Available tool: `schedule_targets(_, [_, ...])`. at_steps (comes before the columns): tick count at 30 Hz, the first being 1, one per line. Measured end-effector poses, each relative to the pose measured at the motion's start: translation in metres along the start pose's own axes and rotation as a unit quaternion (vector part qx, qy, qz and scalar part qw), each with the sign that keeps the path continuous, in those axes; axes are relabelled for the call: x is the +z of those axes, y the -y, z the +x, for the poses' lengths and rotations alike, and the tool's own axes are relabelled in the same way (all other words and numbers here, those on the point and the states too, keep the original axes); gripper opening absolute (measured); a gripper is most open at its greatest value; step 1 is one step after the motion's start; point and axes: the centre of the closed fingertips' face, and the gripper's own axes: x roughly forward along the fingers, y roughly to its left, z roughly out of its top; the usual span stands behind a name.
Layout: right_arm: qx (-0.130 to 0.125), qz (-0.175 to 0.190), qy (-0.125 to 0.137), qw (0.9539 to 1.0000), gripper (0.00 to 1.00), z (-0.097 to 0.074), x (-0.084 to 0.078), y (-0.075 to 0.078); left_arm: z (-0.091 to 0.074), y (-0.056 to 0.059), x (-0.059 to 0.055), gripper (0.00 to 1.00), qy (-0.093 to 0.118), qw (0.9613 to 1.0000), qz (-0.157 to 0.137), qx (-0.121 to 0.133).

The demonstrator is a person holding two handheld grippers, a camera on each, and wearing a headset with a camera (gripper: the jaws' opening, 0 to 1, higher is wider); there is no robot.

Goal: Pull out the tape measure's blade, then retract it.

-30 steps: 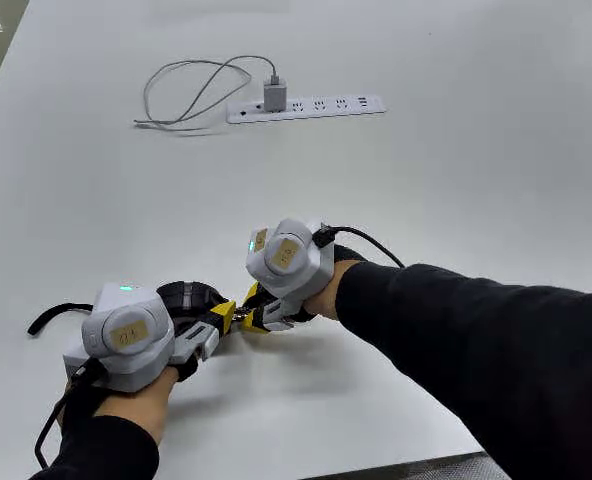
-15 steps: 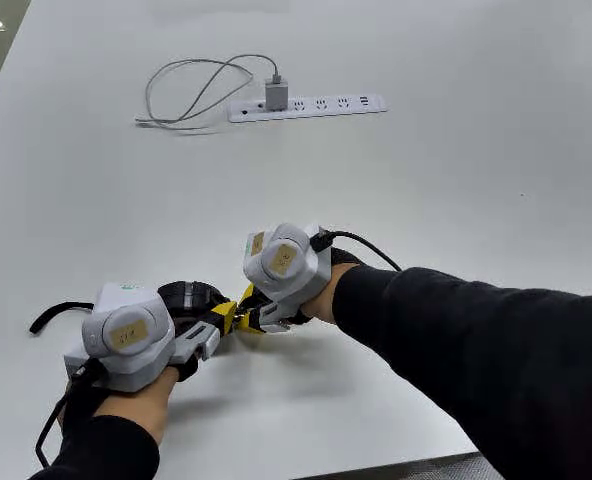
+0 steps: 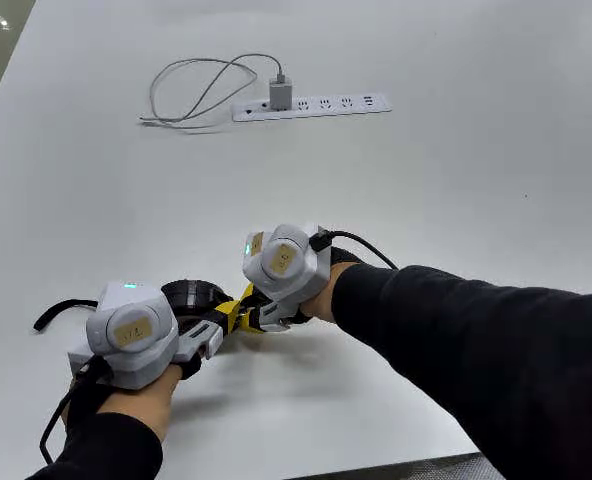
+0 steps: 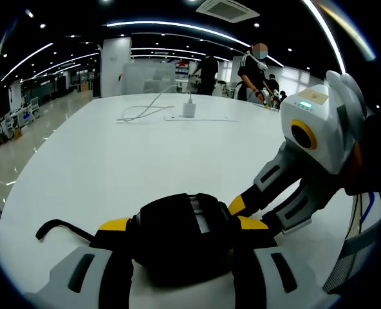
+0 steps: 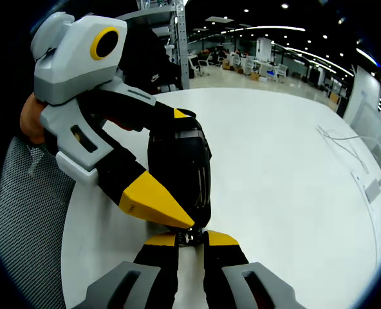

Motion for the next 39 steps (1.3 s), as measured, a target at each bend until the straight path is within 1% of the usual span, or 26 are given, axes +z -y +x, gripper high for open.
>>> schedule_targets(4, [-0.004, -0.003, -0.002, 1.0, 0.11, 0.0, 0.0, -0.001, 0.0, 0.001, 0.0, 0.59, 0.001, 1.0, 0.005, -0.001])
schedule_targets(8, [-0.011, 0.006, 0.005, 0.9999, 0.12, -0.001, 0.0, -0.001, 0.0, 0.001, 0.0, 0.6, 0.002, 1.0, 0.004, -0.002])
schedule_targets(11, [-0.012, 0.011, 0.003, 0.9999, 0.12, -0.001, 0.0, -0.001, 0.0, 0.001, 0.0, 0.6, 0.002, 1.0, 0.004, -0.002])
schedule_targets(16, [-0.013, 0.012, 0.002, 0.9998, 0.15, -0.004, -0.002, 0.0, 0.0, 0.001, -0.001, 0.6, -0.004, 0.9999, 0.005, -0.008])
schedule_targets(18, [-0.014, 0.018, 0.007, 0.9997, 0.16, -0.007, -0.003, 0.0, 0.0, 0.001, -0.001, 0.6, -0.005, 0.9999, 0.007, -0.008])
schedule_targets(19, [-0.015, 0.022, 0.009, 0.9996, 0.18, -0.009, -0.003, -0.001, -0.001, 0.001, -0.001, 0.6, -0.01, 0.9999, 0.008, -0.007])
schedule_targets(20, [-0.012, 0.024, 0.016, 0.9995, 0.2, -0.012, -0.002, -0.002, -0.002, 0.002, 0.001, 0.6, -0.012, 0.9997, 0.019, -0.006])
schedule_targets(21, [-0.011, 0.026, 0.021, 0.9994, 0.22, -0.014, -0.001, -0.003, -0.002, 0.002, 0.003, 0.6, -0.013, 0.9991, 0.039, -0.005])
schedule_targets(22, [-0.012, 0.03, 0.019, 0.9993, 0.24, -0.016, -0.002, -0.004, -0.003, 0.003, 0.006, 0.6, -0.008, 0.9982, 0.058, -0.008])
schedule_targets(23, [-0.01, 0.035, 0.016, 0.9992, 0.25, -0.018, -0.003, -0.005, -0.003, 0.003, 0.005, 0.6, -0.011, 0.9986, 0.05, -0.009])
schedule_targets(26, [-0.014, 0.041, 0.014, 0.999, 0.27, -0.024, -0.007, -0.007, -0.003, 0.002, 0.007, 0.6, -0.013, 0.9989, 0.036, -0.027])
schedule_targets(27, [-0.017, 0.043, 0.012, 0.9989, 0.28, -0.027, -0.009, -0.008, -0.004, 0.003, 0.007, 0.6, -0.013, 0.9985, 0.039, -0.036])
schedule_targets(29, [-0.02, 0.046, 0.014, 0.9986, 0.29, -0.031, -0.011, -0.008, -0.005, 0.007, 0.008, 0.63, -0.01, 0.9972, 0.048, -0.056])
schedule_targets(30, [-0.022, 0.051, 0.017, 0.9983, 0.3, -0.034, -0.011, -0.009, -0.006, 0.011, 0.005, 0.66, -0.017, 0.9957, 0.054, -0.073])
schedule_targets(32, [-0.023, 0.059, 0.017, 0.9979, 0.3, -0.04, -0.013, -0.013, -0.008, 0.01, 0.004, 0.67, -0.017, 0.9943, 0.065, -0.083])
schedule_targets(33, [-0.022, 0.059, 0.021, 0.9978, 0.3, -0.042, -0.013, -0.015, -0.01, 0.01, 0.004, 0.68, -0.018, 0.9937, 0.065, -0.089])
schedule_targets(34, [-0.02, 0.06, 0.026, 0.9976, 0.31, -0.045, -0.012, -0.018, -0.011, 0.011, 0.004, 0.69, -0.02, 0.993, 0.064, -0.098])
schedule_targets(36, [-0.025, 0.059, 0.027, 0.9976, 0.32, -0.05, -0.015, -0.021, -0.013, 0.01, 0.004, 0.75, -0.016, 0.9919, 0.068, -0.106])
schedule_targets(37, [-0.027, 0.056, 0.025, 0.9977, 0.33, -0.052, -0.017, -0.023, -0.014, 0.011, 0.003, 0.79, -0.014, 0.9901, 0.074, -0.118])
schedule_targets(38, [-0.03, 0.054, 0.024, 0.9978, 0.34, -0.055, -0.019, -0.024, -0.015, 0.01, 0.002, 0.82, -0.015, 0.9895, 0.071, -0.125])
schedule_targets(39, [-0.033, 0.053, 0.025, 0.9977, 0.35, -0.057, -0.021, -0.024, -0.016, 0.013, 0.003, 0.86, -0.011, 0.988, 0.068, -0.139])
